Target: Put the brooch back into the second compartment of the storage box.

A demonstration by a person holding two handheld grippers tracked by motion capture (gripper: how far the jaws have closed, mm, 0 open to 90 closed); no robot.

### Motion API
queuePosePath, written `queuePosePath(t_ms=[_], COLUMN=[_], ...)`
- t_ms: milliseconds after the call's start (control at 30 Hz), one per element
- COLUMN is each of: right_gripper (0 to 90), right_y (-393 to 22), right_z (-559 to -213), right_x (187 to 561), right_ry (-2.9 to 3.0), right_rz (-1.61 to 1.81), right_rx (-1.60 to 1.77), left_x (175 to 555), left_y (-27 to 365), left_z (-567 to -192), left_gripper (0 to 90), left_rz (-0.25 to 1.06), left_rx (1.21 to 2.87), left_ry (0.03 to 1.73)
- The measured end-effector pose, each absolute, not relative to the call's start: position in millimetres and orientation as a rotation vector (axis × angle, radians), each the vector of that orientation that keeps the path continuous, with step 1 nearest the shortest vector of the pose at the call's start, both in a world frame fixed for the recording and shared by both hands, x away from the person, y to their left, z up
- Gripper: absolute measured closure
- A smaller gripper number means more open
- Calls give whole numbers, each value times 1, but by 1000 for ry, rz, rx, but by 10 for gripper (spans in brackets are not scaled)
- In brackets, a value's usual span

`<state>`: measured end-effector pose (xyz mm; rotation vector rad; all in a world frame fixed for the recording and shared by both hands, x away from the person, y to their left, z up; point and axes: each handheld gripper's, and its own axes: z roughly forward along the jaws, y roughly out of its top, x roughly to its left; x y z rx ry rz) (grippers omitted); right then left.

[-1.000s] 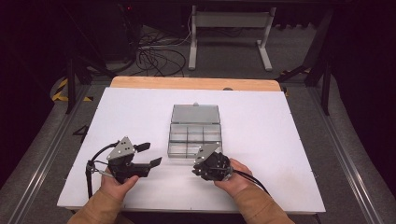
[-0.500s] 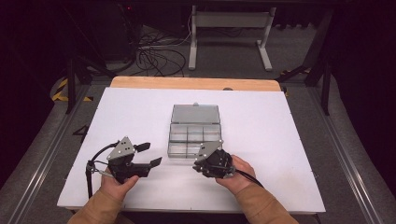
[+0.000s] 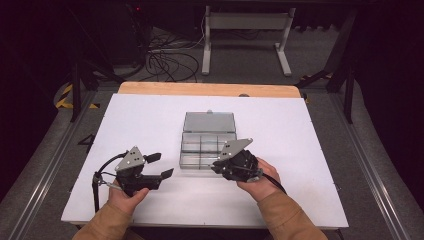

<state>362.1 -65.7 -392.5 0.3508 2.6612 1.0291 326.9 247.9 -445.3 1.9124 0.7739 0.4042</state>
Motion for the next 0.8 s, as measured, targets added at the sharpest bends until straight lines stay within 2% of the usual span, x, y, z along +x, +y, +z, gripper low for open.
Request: queuePosePath(t_ms=[200, 800], right_gripper=[814, 810], right_y=[-54, -46], right_z=[-368, -372], right_x=[368, 409], right_ry=[2642, 2604], right_rz=[1078, 1083], right_rx=[346, 509], left_x=[326, 327], left_y=[249, 249], left_z=[-444, -445], left_gripper=[294, 294], left_rz=[406, 409], left_rx=[1904, 1908], left_ry=[775, 774])
